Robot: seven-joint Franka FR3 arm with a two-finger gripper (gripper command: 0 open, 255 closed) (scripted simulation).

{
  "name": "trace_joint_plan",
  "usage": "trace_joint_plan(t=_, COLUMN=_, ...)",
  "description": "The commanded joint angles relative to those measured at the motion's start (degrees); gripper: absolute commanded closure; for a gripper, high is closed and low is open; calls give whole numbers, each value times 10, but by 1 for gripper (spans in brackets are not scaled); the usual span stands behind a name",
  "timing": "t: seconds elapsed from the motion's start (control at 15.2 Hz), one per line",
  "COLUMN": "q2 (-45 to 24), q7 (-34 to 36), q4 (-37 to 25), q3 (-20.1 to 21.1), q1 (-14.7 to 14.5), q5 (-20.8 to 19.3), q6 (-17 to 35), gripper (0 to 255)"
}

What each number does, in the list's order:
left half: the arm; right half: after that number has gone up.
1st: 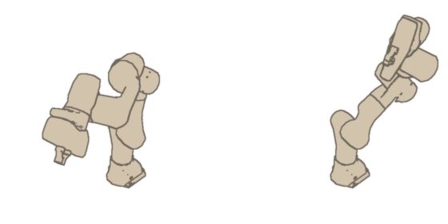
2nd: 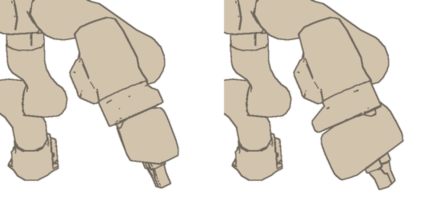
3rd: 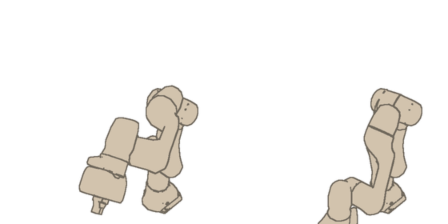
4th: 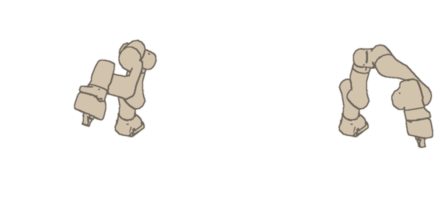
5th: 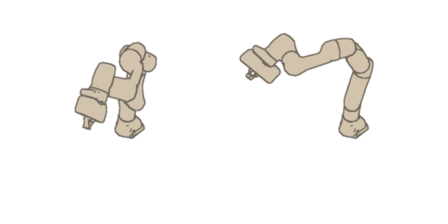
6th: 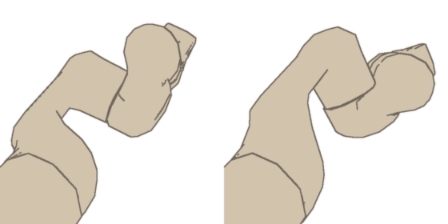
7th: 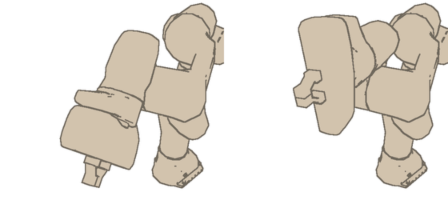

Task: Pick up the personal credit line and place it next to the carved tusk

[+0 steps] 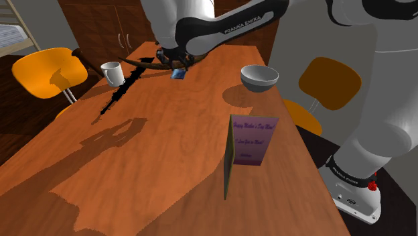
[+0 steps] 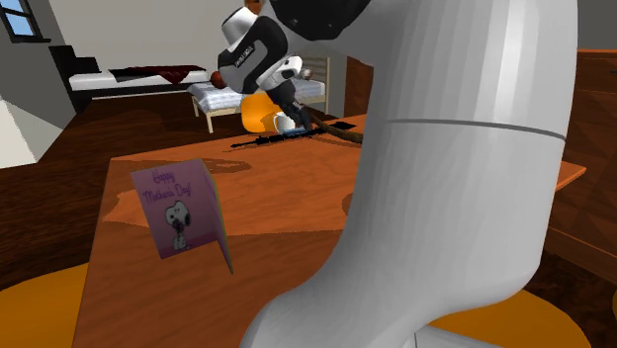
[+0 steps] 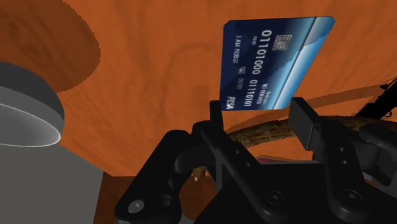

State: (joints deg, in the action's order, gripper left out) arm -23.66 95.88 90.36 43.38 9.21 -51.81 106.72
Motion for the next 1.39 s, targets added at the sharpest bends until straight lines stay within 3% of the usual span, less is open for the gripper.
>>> trace_joint_plan(t=0.0, q2=3, q7=-5, q4=-4, q3=1, q1=1, q5=3, q6=-4, gripper=255)
trace_joint_plan(t=0.66, q2=35, q7=-103, q4=40, q3=-24, q1=118, q5=23, q6=93, gripper=255)
trace_joint_plan(t=1.32, q2=8, q7=-210, q4=9, q3=-58, q1=200, q5=29, q6=156, gripper=255)
